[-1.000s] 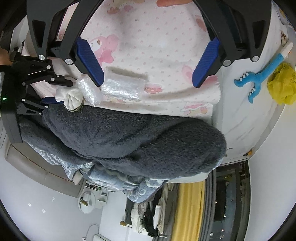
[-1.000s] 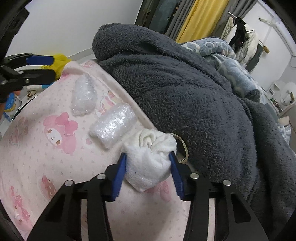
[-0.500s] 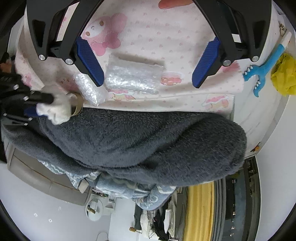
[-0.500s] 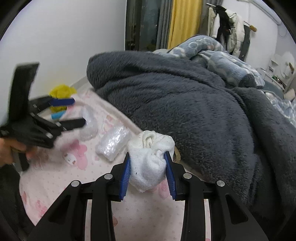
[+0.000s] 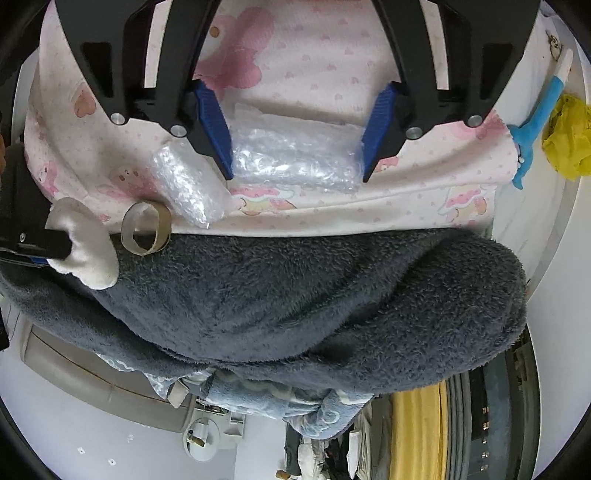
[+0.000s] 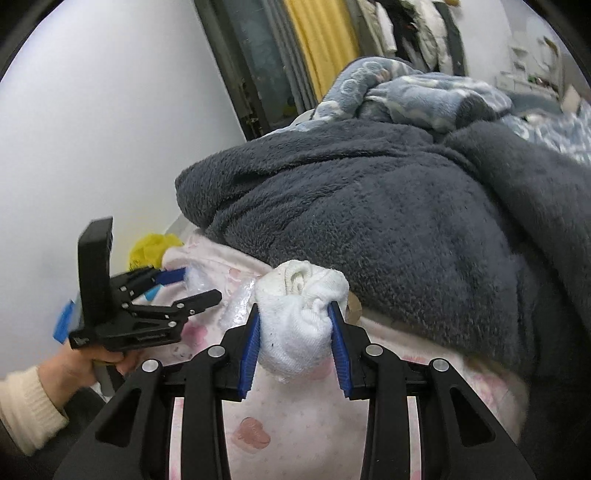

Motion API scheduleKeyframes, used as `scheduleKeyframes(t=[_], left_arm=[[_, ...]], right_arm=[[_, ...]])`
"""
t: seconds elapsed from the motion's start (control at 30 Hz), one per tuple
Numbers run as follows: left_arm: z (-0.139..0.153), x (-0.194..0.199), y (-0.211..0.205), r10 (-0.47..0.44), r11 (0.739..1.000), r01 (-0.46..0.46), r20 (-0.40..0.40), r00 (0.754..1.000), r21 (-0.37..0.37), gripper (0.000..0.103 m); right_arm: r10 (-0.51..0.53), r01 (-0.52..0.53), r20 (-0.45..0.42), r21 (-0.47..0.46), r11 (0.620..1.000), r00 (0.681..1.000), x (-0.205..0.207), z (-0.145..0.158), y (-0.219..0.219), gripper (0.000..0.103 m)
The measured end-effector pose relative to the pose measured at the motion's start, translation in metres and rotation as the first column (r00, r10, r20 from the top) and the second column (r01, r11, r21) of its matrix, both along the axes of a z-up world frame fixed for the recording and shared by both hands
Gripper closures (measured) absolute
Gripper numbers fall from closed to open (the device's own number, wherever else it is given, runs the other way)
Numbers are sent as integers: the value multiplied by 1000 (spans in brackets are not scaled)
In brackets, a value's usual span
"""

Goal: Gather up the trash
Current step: 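Close the right gripper on a white sock while the left gripper grasps the bubble-wrap roll, then drop the bubble-wrap roll into the bin with the left gripper while the right drops the sock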

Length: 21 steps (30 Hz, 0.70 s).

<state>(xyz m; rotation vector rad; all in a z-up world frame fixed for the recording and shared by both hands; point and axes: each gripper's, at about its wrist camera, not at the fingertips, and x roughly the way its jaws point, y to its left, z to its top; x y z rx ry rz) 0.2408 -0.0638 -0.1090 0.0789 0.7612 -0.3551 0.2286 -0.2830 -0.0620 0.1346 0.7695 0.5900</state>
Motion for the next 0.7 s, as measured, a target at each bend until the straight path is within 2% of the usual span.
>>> scheduleKeyframes(t=[0.43, 0.7], left_arm=[[25, -34, 24, 55, 998, -54, 35, 998, -12, 36], [36, -58, 51, 121, 992, -121, 30, 992, -23, 36]], right_arm=[[-115, 115, -12, 101, 988, 993, -34, 22, 2, 67], [-118, 118, -9, 71, 990, 993, -67, 30, 29, 67]])
